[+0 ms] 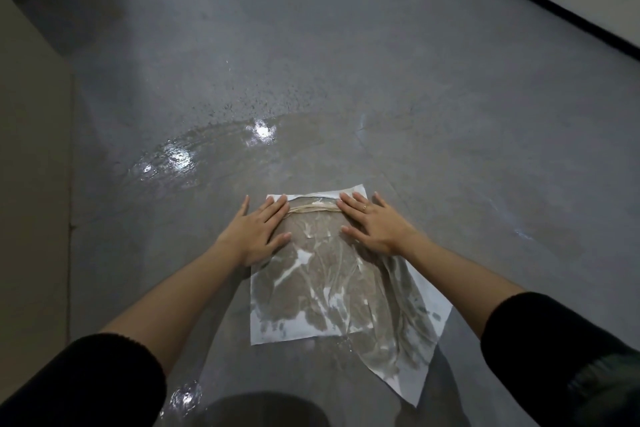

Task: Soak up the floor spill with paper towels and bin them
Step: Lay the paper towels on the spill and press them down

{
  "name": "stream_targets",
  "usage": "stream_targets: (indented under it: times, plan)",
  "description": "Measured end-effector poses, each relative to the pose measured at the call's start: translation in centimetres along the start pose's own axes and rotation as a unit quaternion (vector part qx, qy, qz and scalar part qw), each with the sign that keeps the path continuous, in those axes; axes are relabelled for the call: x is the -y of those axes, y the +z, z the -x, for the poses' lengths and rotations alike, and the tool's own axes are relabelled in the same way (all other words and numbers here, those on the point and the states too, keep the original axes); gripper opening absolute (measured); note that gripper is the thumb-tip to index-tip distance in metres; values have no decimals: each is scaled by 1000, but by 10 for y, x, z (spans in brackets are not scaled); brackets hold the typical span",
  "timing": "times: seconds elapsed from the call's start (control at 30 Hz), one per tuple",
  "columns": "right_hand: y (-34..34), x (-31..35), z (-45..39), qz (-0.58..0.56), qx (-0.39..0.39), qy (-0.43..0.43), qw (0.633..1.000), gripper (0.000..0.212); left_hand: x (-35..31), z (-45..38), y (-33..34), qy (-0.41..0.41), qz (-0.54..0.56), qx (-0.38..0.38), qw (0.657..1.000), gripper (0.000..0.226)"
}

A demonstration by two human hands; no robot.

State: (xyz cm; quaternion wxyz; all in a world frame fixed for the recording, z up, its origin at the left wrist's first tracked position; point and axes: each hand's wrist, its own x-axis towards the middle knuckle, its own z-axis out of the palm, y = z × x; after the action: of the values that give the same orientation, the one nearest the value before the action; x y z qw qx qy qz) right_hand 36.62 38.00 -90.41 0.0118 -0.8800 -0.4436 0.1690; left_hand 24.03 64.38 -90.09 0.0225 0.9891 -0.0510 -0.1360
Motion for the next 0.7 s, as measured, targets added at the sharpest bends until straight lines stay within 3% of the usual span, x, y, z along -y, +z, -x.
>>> stream_targets:
  times: [0.47, 0.6, 0.7]
  plan:
    - [13, 17, 45, -14, 9, -18, 1000, 81, -27, 48, 10, 11, 7, 3, 1000, 106]
    - [20, 25, 68, -17, 9, -24, 1000, 81, -39, 69, 14, 10, 16, 8, 1000, 84]
    - [30, 32, 85, -17, -6, -26, 999, 79, -49, 84, 18, 14, 10, 12, 1000, 83]
